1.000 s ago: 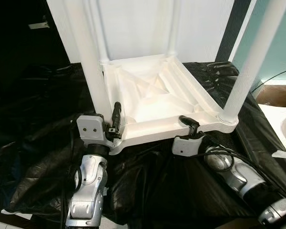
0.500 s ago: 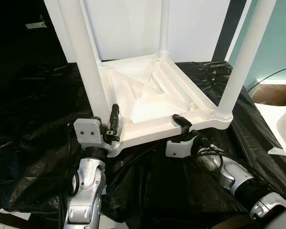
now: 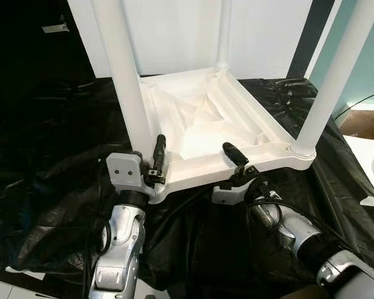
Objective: Building children table
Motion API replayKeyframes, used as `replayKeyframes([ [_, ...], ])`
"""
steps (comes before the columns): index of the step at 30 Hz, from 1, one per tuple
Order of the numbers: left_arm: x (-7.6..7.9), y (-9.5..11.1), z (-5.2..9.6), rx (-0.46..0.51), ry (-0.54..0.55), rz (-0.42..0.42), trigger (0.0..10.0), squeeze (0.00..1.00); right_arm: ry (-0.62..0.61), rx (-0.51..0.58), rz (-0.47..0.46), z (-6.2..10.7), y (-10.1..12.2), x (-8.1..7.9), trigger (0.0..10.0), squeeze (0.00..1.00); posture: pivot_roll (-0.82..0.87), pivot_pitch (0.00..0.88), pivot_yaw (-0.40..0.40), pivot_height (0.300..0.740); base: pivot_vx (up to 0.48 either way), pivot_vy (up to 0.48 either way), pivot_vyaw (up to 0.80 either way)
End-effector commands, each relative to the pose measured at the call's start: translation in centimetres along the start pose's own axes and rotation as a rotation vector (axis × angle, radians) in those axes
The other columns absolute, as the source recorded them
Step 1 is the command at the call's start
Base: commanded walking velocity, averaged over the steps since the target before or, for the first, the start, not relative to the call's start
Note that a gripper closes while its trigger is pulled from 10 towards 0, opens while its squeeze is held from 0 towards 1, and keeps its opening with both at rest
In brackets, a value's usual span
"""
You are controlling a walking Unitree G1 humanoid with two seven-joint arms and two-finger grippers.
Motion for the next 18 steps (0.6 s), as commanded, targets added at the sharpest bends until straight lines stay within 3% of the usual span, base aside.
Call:
replayKeyframes([
  [1, 1.7, 2.7, -0.7, 0.114, -0.098, 0.028, 10.0, 0.0, 0.004, -0.023, -0.001, -0.4, -0.5, 0.0, 8.9, 0.0, 0.02, 0.0, 0.038, 0.74, 0.0, 0.0, 0.0],
  [2, 1.7, 2.7, -0.7, 0.114, -0.098, 0.028, 10.0, 0.0, 0.004, -0.023, -0.001, -0.4, -0.5, 0.0, 8.9, 0.0, 0.02, 0.0, 0.038, 0.74, 0.0, 0.0, 0.0],
  [3, 1.6, 2.7, -0.7, 0.113, -0.093, 0.025, 10.0, 0.0, 0.019, -0.034, -0.011, -0.5, -0.7, -0.2, 7.3, 0.0, 0.03, 0.0, 0.033, 0.74, 0.0, 0.0, 0.0],
  [4, 1.6, 2.7, -0.7, 0.113, -0.093, 0.025, 10.0, 0.0, 0.019, -0.034, -0.011, -0.5, -0.7, -0.2, 7.3, 0.0, 0.03, 0.0, 0.033, 0.74, 0.0, 0.0, 0.0],
  [5, 1.5, 2.7, -0.6, 0.112, -0.086, 0.022, 10.0, 0.0, 0.037, -0.048, -0.03, -0.4, -0.9, -0.5, 1.7, 0.0, 0.03, 0.0, 0.029, 0.74, 0.0, 0.0, 0.0],
  [6, 1.4, 2.7, -0.6, 0.113, -0.081, 0.021, 10.0, 0.0, 0.051, -0.06, -0.048, -0.4, -1.1, -0.8, 0.0, 0.0, 0.03, 0.0, 0.029, 0.74, 0.0, 0.0, 0.0],
  [7, 1.4, 2.7, -0.6, 0.113, -0.081, 0.021, 10.0, 0.0, 0.051, -0.06, -0.048, -0.4, -1.1, -0.8, 0.0, 0.0, 0.03, 0.0, 0.029, 0.74, 0.0, 0.0, 0.0],
  [8, 1.3, 2.7, -0.5, 0.115, -0.076, 0.024, 10.0, 0.13, 0.062, -0.064, -0.06, -0.4, -1.1, -1.0, 0.0, 0.0, 0.04, 0.0, 0.026, 0.74, 0.0, 0.0, 0.0],
  [9, 1.3, 2.7, -0.3, 0.119, -0.073, 0.032, 10.0, 1.0, 0.059, -0.071, -0.07, -0.4, -1.1, -1.0, 0.0, 0.0, 0.04, 0.0, 0.024, 0.74, 0.0, 0.0, 0.0],
  [12, 1.4, 2.9, -0.2, 0.131, -0.072, 0.052, 10.0, 1.0, 0.053, -0.076, -0.077, -0.6, -1.0, -0.9, 0.0, 0.0, 0.04, 0.0, 0.023, 0.74, 0.0, 0.0, 0.0],
  [14, 1.8, 4.1, 0.2, 0.189, -0.098, 0.164, 10.0, 1.0, 0.039, -0.083, -0.084, -0.9, -1.1, -0.6, 0.0, 0.0, 0.03, 0.0, 0.023, 0.74, 0.0, 0.0, 0.0],
  [15, 1.8, 4.1, 0.2, 0.189, -0.098, 0.164, 10.0, 1.0, 0.039, -0.083, -0.084, -0.9, -1.1, -0.6, 0.0, 0.0, 0.03, 0.0, 0.023, 0.74, 0.0, 0.0, 0.0],
  [16, 2.3, 4.7, 0.5, 0.209, -0.138, 0.231, 10.0, 0.0, 0.035, -0.09, -0.088, -1.0, -1.2, -0.5, 0.0, 0.0, 0.03, 0.0, 0.023, 0.74, 0.0, 0.0, 0.0],
  [17, 2.3, 4.7, 0.5, 0.209, -0.138, 0.231, 10.0, 0.0, 0.035, -0.09, -0.088, -1.0, -1.2, -0.5, 0.0, 0.0, 0.03, 0.0, 0.023, 0.74, 0.0, 0.0, 0.0],
  [18, 2.9, 5.1, 0.9, 0.209, -0.192, 0.305, 10.0, 0.0, 0.032, -0.096, -0.09, -1.0, -1.4, -0.5, 0.0, 0.0, 0.03, 0.0, 0.025, 0.74, 0.0, 0.0, 0.0],
])
Point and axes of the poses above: a point about 5 cm out from each wrist's last joint towards the gripper, its own z axis pointing back from the gripper into the wrist, its own y axis along the axis of the wrist's last joint, x = y × z, the point moved 6 cm from there along -z, pointing out of the wrist towards the gripper, and after that the axes turned 1 degree about -z, right-handed, at the moved point
